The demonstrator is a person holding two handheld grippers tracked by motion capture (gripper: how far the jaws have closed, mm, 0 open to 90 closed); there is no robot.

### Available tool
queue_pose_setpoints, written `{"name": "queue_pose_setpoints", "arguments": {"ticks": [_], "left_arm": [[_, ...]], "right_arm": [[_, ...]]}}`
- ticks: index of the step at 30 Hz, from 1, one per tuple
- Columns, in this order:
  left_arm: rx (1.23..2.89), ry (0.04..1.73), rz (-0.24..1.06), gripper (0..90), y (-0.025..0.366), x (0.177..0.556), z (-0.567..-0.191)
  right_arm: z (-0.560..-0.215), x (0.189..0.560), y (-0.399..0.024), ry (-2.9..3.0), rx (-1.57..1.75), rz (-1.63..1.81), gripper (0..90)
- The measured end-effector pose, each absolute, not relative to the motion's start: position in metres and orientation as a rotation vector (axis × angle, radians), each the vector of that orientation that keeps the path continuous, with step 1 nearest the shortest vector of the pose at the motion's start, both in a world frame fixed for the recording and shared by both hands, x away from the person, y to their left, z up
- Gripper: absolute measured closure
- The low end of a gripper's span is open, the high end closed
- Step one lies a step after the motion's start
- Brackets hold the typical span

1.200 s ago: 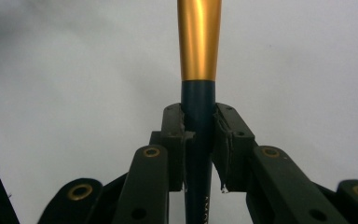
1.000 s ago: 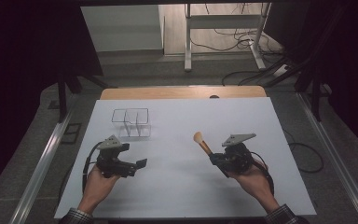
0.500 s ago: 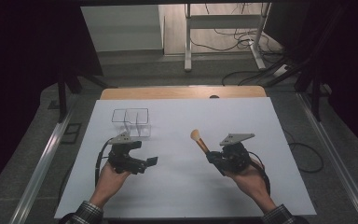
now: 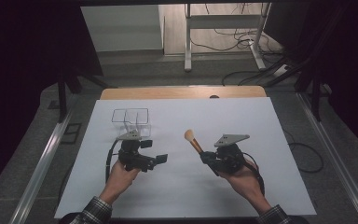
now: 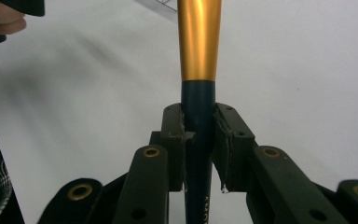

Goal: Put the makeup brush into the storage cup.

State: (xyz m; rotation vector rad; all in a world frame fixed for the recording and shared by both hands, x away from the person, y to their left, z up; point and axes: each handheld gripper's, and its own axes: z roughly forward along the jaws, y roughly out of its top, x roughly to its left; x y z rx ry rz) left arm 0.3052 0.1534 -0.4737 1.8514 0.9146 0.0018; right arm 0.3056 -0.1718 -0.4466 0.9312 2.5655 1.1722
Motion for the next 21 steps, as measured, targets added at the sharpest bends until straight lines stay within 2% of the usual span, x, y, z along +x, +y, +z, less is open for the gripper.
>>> {"name": "queue_pose_setpoints", "arguments": {"ticks": [21], "left_arm": [[1.804, 0.856, -0.137, 0.0, 0.124, 0.315, -0.476]], "right_arm": [[-0.448, 0.299, -0.155, 2.542, 0.903, 1.23, 74.7]]}}
